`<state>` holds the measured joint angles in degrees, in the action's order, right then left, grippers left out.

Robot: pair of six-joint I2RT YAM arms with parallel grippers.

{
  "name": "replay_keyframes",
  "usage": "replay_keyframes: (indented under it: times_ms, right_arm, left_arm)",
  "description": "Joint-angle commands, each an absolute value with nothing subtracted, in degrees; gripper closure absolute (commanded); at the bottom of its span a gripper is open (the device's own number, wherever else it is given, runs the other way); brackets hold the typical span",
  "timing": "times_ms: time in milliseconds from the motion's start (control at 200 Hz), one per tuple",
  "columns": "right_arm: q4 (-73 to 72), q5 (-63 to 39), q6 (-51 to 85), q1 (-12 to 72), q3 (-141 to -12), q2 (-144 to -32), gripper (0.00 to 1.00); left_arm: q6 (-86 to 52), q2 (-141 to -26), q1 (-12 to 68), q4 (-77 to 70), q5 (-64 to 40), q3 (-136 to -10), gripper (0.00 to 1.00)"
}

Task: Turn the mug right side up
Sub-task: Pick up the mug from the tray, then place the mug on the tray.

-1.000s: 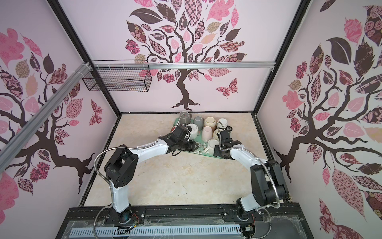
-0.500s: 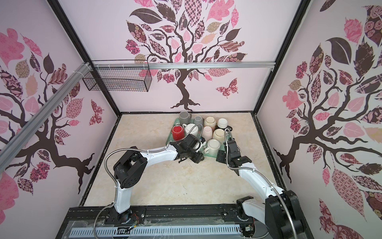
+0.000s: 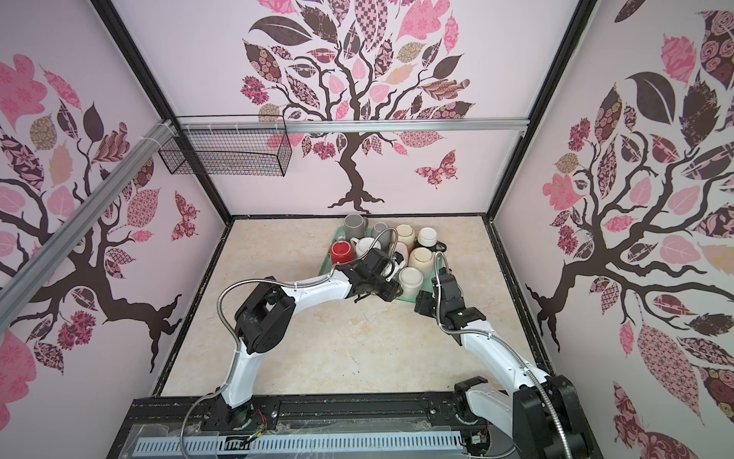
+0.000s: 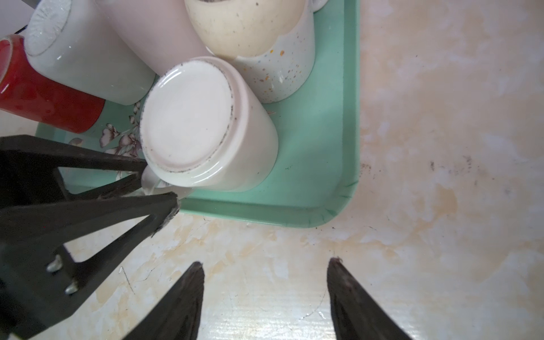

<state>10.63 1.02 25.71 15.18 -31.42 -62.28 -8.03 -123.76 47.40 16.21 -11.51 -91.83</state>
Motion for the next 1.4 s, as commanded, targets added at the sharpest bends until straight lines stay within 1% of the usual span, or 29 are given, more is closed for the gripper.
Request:
replay_keyframes:
  times_ms: [0, 75, 130, 290, 355, 565, 750, 835, 965, 1060, 1120, 1220, 1300, 1395]
  right_arm:
    - [9.9, 0.4, 25.8, 15.0, -31.0, -60.9, 0.32]
    - [9.7, 0.4, 25.7, 15.0, -30.9, -60.8, 0.32]
    - [9.7, 0.3, 25.8, 15.0, -30.9, -60.8, 0.32]
    - [9.5, -0.4, 26.0, 15.1, -30.7, -60.2, 0.32]
    - [9.5, -0.9, 26.0, 15.1, -30.4, -59.5, 0.32]
    - [7.9, -3.3, 27.0, 15.1, -28.8, -54.7, 0.33]
    - [3.6, -10.9, 30.1, 15.1, -28.1, -50.0, 0.35]
    - [-2.1, -17.2, 33.5, 15.0, -26.7, -47.7, 0.35]
    - [-17.3, -26.4, 42.7, 15.2, -23.9, -47.0, 0.37]
    - [-24.0, -29.0, 46.9, 15.1, -23.6, -48.9, 0.37]
    - [-22.9, -28.5, 45.7, 15.2, -24.7, -50.0, 0.35]
    - [-10.5, -21.6, 40.9, 15.1, -28.7, -51.5, 0.34]
    - [-3.3, -18.3, 37.9, 15.0, -30.5, -52.7, 0.33]
    - [-0.4, -17.9, 37.2, 15.0, -30.5, -53.7, 0.33]
  left_arm:
    - [-8.5, -125.4, 46.8, 16.4, -12.2, -95.3, 0.54]
    - [-8.5, -125.6, 46.8, 16.1, -12.2, -95.3, 0.57]
    - [-8.6, -125.5, 46.6, 16.1, -12.2, -95.3, 0.62]
    - [-9.3, -123.1, 45.5, 14.0, -12.2, -92.7, 0.91]
    - [-9.4, -121.2, 44.9, 12.8, -11.9, -90.7, 1.0]
    - [-9.8, -113.0, 43.3, 8.4, -11.6, -83.0, 1.0]
    - [-13.6, -103.3, 40.7, 4.2, -12.9, -75.1, 1.0]
    - [-17.6, -97.7, 38.0, 0.6, -15.3, -70.5, 1.0]
    - [-24.5, -89.9, 32.9, -6.3, -21.8, -64.1, 1.0]
    - [-25.5, -86.6, 30.3, -7.4, -24.5, -62.3, 1.0]
    - [-20.4, -86.6, 30.6, -1.2, -23.7, -63.9, 1.0]
    - [-14.5, -89.5, 33.0, 6.1, -18.3, -66.5, 1.0]
    - [-10.8, -93.0, 36.3, 9.1, -13.7, -68.2, 1.0]
    - [-8.3, -97.6, 39.9, 10.9, -10.2, -70.7, 1.0]
